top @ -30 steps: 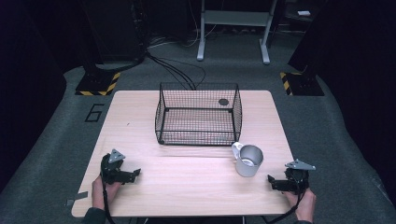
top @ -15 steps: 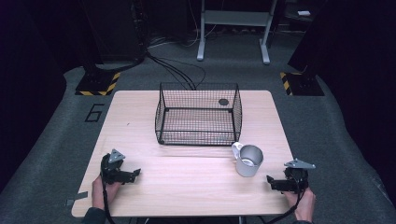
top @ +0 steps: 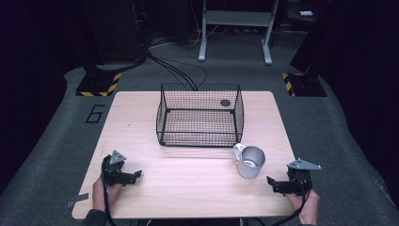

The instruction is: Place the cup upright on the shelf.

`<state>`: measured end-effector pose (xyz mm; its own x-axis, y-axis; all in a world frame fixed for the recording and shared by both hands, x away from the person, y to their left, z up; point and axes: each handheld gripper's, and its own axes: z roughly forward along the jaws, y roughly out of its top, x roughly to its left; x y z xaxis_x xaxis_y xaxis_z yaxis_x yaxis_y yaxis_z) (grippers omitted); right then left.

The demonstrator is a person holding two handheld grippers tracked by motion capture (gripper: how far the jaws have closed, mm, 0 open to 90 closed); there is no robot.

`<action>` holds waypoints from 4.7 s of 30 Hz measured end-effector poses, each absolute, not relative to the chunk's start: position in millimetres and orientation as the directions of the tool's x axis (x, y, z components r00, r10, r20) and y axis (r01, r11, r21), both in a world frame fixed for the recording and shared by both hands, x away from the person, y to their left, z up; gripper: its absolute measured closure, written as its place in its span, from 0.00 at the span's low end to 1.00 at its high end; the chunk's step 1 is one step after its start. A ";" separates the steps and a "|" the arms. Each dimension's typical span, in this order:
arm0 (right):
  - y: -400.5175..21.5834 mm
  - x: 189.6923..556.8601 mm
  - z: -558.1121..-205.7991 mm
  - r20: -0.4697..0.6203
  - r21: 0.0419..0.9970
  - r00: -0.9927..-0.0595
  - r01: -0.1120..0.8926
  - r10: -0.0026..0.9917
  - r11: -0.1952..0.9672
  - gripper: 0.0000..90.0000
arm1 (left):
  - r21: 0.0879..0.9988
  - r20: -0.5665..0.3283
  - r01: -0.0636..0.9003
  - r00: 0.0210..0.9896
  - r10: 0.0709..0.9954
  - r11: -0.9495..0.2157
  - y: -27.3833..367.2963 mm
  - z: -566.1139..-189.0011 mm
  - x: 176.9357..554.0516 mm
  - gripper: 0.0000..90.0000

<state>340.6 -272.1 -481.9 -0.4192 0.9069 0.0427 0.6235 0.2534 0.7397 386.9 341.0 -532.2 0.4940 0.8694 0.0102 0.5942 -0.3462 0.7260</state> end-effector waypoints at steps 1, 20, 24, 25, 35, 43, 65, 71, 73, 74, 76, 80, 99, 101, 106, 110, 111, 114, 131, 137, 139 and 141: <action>-269.9 340.6 -478.9 0.044 0.738 -0.428 0.623 0.903 0.259 0.00 | 0.726 0.010 0.594 0.494 0.869 -0.346 341.0 -532.2 386.9 0.00; -228.9 358.2 -448.5 0.030 0.755 -0.542 0.563 0.840 0.337 0.00 | 0.724 0.009 0.595 0.496 0.868 -0.348 341.3 -531.9 387.0 0.00; -219.8 366.6 -445.3 0.017 0.743 -0.560 0.561 0.828 0.364 0.00 | 0.726 0.010 0.594 0.493 0.870 -0.345 341.0 -532.2 386.9 0.00; -217.5 369.0 -445.3 0.009 0.741 -0.566 0.557 0.824 0.375 0.00 | 0.726 0.011 0.594 0.494 0.870 -0.346 341.0 -532.1 386.9 0.00; -201.4 384.4 -446.6 -0.003 0.724 -0.583 0.559 0.812 0.404 0.00 | 0.726 0.010 0.594 0.494 0.870 -0.346 341.0 -532.1 386.9 0.00; -190.6 394.5 -449.3 -0.007 0.710 -0.591 0.565 0.807 0.421 0.00 | 0.726 0.011 0.593 0.496 0.868 -0.348 341.2 -532.1 387.0 0.00; -186.6 395.6 -451.9 -0.035 0.706 -0.571 0.566 0.820 0.425 0.06 | 0.726 0.011 0.594 0.495 0.869 -0.347 341.1 -532.1 387.0 0.00; -187.5 393.5 -452.6 -0.039 0.712 -0.582 0.555 0.812 0.431 0.06 | 0.726 0.011 0.593 0.495 0.869 -0.347 341.0 -532.2 386.9 0.00; -187.6 393.8 -452.3 -0.041 0.712 -0.589 0.549 0.807 0.437 0.06 | 0.727 0.011 0.593 0.495 0.869 -0.347 341.0 -532.2 386.9 0.00; -185.4 392.5 -451.4 -0.033 0.719 -0.575 0.554 0.817 0.419 0.06 | 0.726 0.012 0.593 0.495 0.869 -0.348 341.1 -532.1 387.0 0.00; -185.7 391.6 -449.5 -0.028 0.721 -0.573 0.556 0.819 0.413 0.06 | 0.726 0.012 0.593 0.494 0.869 -0.347 341.1 -532.1 387.0 0.00; -188.9 390.0 -445.5 -0.037 0.727 -0.587 0.539 0.809 0.425 0.06 | 0.726 0.010 0.594 0.494 0.869 -0.346 341.0 -532.2 387.0 0.00; -189.5 379.8 -418.8 -0.027 0.751 -0.601 0.516 0.799 0.413 0.06 | 0.726 0.010 0.594 0.496 0.868 -0.348 341.0 -532.1 387.7 0.00; -188.9 379.7 -417.8 -0.026 0.756 -0.601 0.511 0.798 0.410 0.06 | 0.725 0.010 0.594 0.497 0.868 -0.348 341.0 -532.1 387.8 0.00; -186.7 378.3 -409.9 -0.024 0.752 -0.615 0.508 0.788 0.420 0.06 | 0.725 0.010 0.594 0.497 0.868 -0.348 341.0 -532.1 387.8 0.00; -186.1 378.3 -405.3 -0.018 0.754 -0.622 0.506 0.783 0.419 0.06 | 0.725 0.010 0.594 0.497 0.868 -0.348 341.0 -532.1 387.8 0.00; -186.1 378.3 -405.3 -0.018 0.754 -0.622 0.506 0.783 0.419 0.06 | 0.725 0.010 0.594 0.497 0.868 -0.348 341.0 -532.1 387.8 0.00; -185.5 378.2 -402.0 -0.007 0.756 -0.628 0.506 0.778 0.415 0.06 | 0.725 0.008 0.595 0.497 0.868 -0.347 341.0 -532.0 387.9 0.00; -182.5 379.4 -384.1 0.019 0.762 -0.650 0.501 0.760 0.410 0.06 | 0.725 0.007 0.595 0.498 0.867 -0.348 341.1 -532.0 388.0 0.00; -179.0 382.0 -375.1 0.024 0.771 -0.663 0.489 0.748 0.408 0.06 | 0.725 0.007 0.594 0.498 0.867 -0.348 341.0 -532.0 388.0 0.00; -177.6 383.3 -372.4 0.026 0.769 -0.666 0.490 0.745 0.411 0.06 | 0.725 0.006 0.595 0.498 0.867 -0.347 341.0 -532.0 388.0 0.00; -174.6 385.5 -369.2 0.024 0.772 -0.673 0.483 0.740 0.414 0.06 | 0.725 0.007 0.595 0.498 0.867 -0.348 341.0 -531.9 388.0 0.00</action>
